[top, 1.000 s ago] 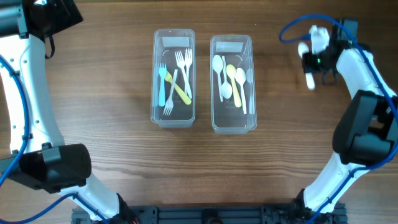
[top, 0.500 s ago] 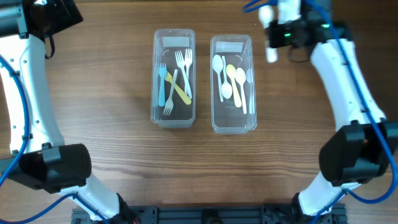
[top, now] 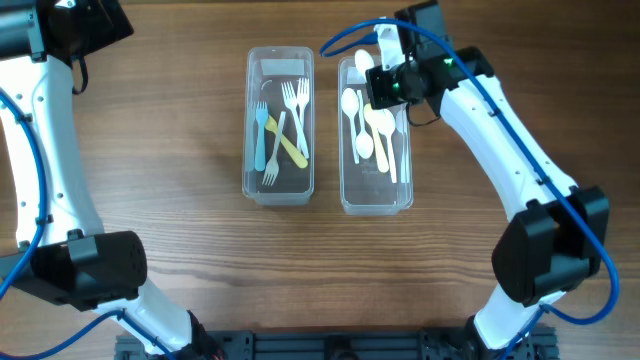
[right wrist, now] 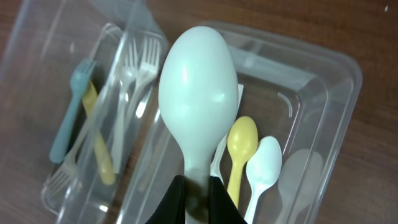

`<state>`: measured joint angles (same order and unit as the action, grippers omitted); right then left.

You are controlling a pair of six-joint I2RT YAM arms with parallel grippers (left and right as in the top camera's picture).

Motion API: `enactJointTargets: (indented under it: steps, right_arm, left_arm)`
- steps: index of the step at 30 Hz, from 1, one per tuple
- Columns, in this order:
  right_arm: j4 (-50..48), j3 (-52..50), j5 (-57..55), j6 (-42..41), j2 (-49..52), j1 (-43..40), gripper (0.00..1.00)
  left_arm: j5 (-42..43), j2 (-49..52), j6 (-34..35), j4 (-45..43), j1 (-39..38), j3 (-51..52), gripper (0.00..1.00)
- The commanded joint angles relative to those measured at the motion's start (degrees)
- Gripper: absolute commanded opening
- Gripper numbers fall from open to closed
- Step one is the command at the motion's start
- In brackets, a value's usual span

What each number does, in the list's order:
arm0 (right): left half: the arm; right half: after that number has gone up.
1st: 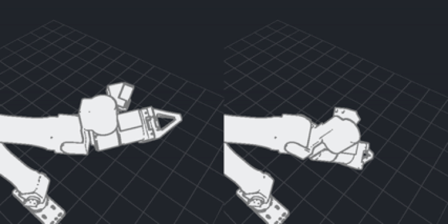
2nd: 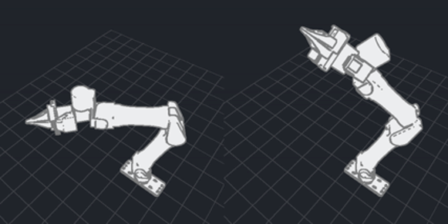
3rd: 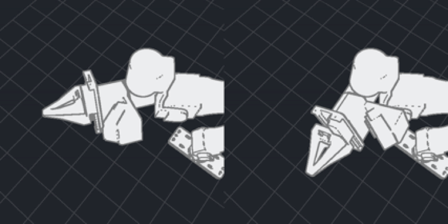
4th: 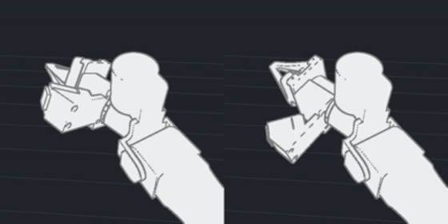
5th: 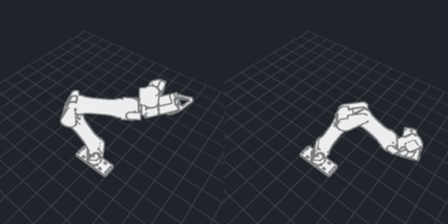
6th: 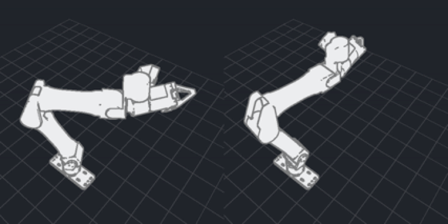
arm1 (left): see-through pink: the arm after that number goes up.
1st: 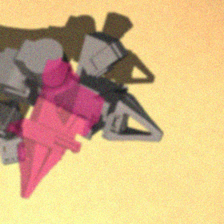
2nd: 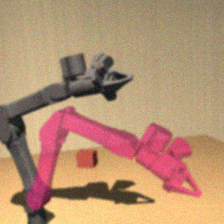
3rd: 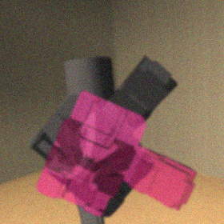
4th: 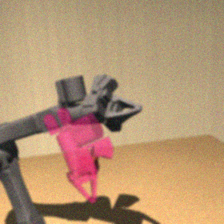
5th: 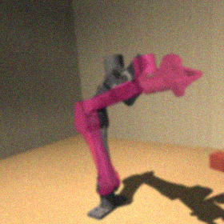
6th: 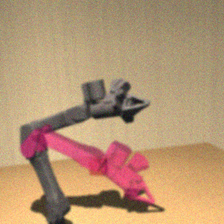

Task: Pack container
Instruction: 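Carry the last white spoon into the right container and release it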

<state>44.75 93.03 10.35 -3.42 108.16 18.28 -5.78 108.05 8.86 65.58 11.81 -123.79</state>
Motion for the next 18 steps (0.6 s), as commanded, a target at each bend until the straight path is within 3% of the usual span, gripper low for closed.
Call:
enactJointTargets:
  steps: [1,5,6,10,15,18]
  right_arm:
    - [-0.22,-2.19,-1.55,-1.46,2.40,0.04,0.04]
    - [-1.57,-2.69,-1.57,-0.96,2.69,0.04,0.05]
    - [-2.25,-2.69,-1.55,-0.96,2.69,0.04,0.11]
    - [-4.76,-2.67,-1.53,-0.96,2.69,0.02,0.72]
    - [-9.01,-0.37,-1.51,-0.04,2.64,-0.11,1.00]
    - [-9.81,2.45,-1.42,2.47,2.64,-0.37,1.00]
  left_arm:
    - [-0.31,-0.22,-0.92,-0.15,0.35,-0.02,1.00]
    - [-0.31,-0.22,-0.92,-0.15,0.35,-0.02,1.00]
    - [-0.31,-0.22,-0.92,-0.15,0.35,-0.02,1.00]
    - [-0.31,-0.22,-0.92,-0.15,0.35,-0.02,1.00]
    - [-0.31,-0.22,-0.92,-0.15,0.35,-0.02,1.00]
    - [-0.31,-0.22,-0.92,-0.15,0.35,-0.02,1.00]
